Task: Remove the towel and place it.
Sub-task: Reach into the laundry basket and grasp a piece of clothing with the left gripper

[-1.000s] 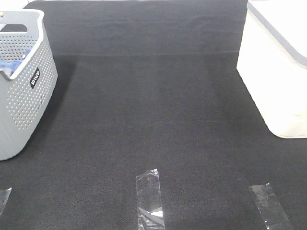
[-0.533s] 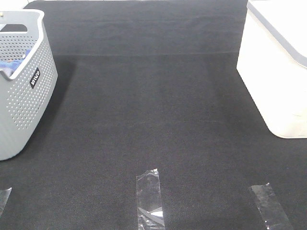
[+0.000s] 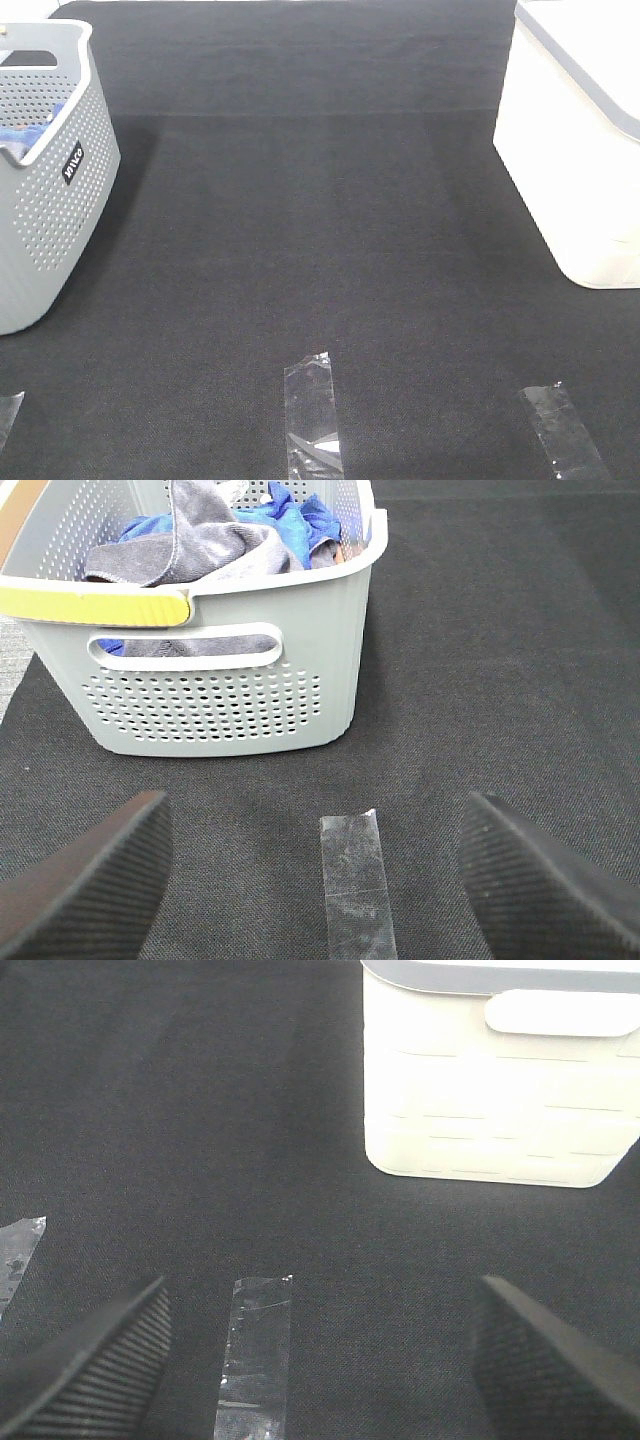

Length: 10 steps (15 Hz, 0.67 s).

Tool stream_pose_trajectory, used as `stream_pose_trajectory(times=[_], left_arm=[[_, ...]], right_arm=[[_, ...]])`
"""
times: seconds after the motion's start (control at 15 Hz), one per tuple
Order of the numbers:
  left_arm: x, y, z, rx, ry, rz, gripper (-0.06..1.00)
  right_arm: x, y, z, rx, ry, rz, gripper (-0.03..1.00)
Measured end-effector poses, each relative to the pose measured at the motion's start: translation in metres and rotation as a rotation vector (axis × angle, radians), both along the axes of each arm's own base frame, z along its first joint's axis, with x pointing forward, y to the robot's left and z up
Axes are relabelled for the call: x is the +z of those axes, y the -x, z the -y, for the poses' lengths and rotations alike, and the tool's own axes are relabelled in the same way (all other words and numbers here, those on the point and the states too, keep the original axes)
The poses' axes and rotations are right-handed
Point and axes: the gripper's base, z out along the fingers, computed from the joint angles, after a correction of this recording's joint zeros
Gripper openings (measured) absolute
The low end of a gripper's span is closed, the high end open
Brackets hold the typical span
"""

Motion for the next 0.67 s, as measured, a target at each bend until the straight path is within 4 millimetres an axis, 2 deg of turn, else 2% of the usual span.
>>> stream_pose_trajectory(times=[0.67], left_arm=[[0.0000,0.0000,0.0000,0.000,0.000,0.000,0.75]], right_arm=[[0.0000,0.0000,0.0000,0.000,0.000,0.000,0.76]])
